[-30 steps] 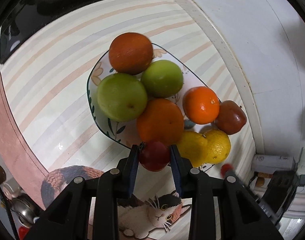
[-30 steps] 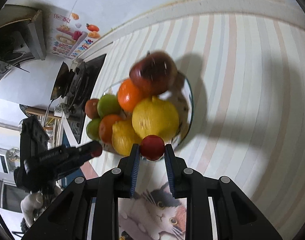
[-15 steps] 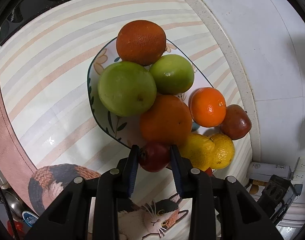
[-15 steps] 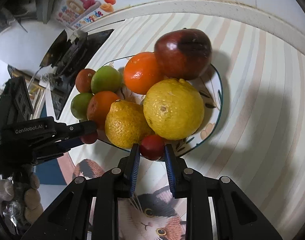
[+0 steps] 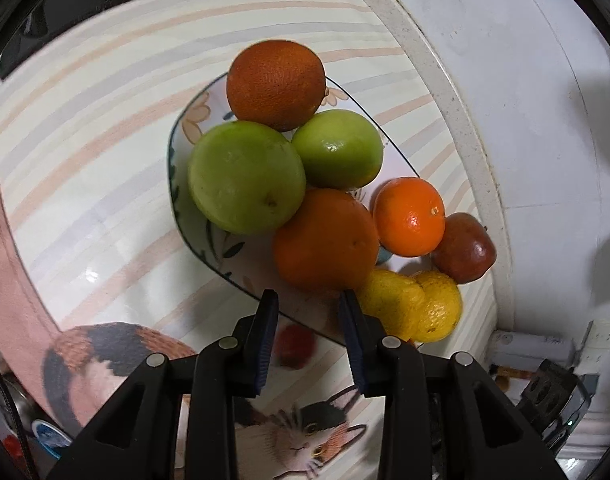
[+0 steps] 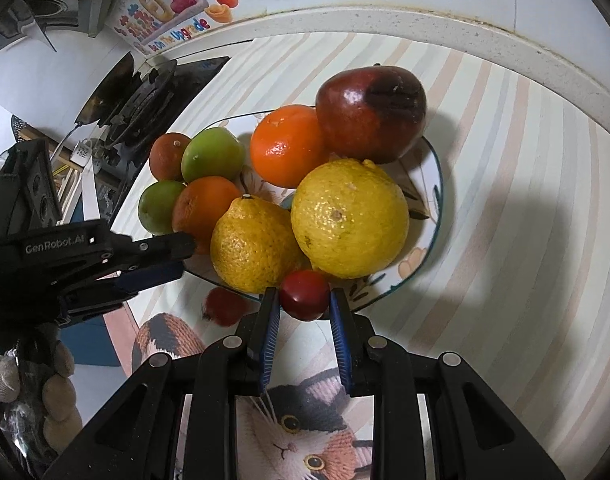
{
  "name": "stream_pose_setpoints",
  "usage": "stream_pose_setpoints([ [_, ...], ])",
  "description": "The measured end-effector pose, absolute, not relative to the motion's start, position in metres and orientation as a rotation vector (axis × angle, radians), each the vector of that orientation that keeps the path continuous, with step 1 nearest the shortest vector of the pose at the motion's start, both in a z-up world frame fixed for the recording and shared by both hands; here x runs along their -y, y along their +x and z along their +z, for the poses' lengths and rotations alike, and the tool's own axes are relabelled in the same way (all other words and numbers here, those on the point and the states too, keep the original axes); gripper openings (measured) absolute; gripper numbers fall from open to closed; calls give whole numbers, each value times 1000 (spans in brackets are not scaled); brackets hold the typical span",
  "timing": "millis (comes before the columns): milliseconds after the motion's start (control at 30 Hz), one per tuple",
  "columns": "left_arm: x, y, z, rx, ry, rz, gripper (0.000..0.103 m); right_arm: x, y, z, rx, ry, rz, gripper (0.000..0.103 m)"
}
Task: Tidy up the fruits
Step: 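Carry both cherry tomatoes to the plate and release the right tool's tomato, then lower the left tool's cherry tomato onto the plate and open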
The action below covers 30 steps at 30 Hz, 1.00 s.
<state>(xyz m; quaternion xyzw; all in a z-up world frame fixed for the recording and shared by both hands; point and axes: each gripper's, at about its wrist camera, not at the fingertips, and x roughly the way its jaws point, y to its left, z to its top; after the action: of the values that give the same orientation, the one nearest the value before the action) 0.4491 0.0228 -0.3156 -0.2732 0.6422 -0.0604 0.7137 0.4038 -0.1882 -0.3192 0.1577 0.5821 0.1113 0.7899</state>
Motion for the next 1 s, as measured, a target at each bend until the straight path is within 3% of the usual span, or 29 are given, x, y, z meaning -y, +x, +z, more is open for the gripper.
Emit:
stream_pose_setpoints([
  [33,-24,446,-311,-1416,-578,-138,29,190,402,-319,-1263,352,244,32],
  [100,-23,437,-305,-1407,-509,-142,29,193,398,-314,-1252,371,243,60],
  [133,-20,431,-305,-1419,-479,-156,29,195,395,-311,-1232,375,240,64],
  [733,24,424,-342,-1485,-274,-203,30,212,383,-298,-1208,369,220,65],
  [1000,38,423,-332,-1436,-238,-198,27,220,379,-286,-1180,362,211,65],
])
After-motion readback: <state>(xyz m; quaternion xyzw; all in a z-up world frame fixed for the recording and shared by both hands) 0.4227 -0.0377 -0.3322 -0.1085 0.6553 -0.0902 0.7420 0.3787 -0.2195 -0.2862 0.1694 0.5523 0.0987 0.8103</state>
